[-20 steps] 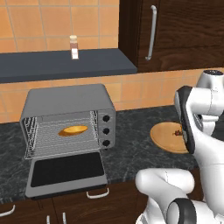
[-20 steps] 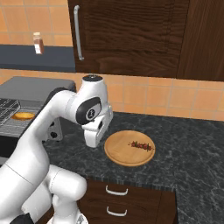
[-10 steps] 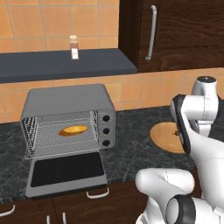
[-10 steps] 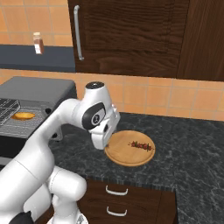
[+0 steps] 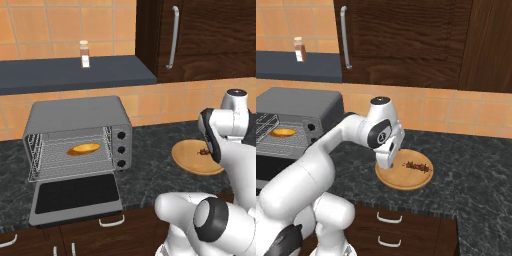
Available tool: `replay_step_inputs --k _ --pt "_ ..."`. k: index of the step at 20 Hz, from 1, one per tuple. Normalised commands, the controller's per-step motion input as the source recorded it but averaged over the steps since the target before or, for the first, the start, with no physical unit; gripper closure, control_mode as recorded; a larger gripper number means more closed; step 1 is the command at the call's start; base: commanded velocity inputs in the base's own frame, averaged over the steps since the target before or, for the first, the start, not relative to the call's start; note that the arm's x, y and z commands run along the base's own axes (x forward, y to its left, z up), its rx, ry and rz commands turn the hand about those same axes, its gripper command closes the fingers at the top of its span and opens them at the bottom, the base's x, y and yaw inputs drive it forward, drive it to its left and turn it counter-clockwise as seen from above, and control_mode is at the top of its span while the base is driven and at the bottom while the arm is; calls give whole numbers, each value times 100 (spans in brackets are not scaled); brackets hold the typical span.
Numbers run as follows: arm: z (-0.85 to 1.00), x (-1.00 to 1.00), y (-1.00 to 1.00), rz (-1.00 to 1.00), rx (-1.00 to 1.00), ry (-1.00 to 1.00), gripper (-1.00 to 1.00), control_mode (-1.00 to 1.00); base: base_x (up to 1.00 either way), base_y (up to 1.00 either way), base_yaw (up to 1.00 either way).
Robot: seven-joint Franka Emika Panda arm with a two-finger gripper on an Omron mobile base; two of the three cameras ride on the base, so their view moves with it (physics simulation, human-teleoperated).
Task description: Pick up the kebab skewer and baguette bread, and place them inside the toaster oven. Close the toaster oven door and start by setting the timer.
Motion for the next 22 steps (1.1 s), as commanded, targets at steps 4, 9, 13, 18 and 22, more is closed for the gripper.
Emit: replay_step_inputs --k 4,9,13,18,22 --pt "-28 37 18 0 0 0 -100 -100 0 0 0" --pt "-51 40 -5 0 0 -1 -100 -100 0 0 0" --pt "-35 32 -56 2 6 -7 -100 -100 0 0 0" --pt "-23 37 -31 0 3 -6 -100 -100 0 0 0" --pt "-19 36 -3 0 0 -2 -100 -100 0 0 0"
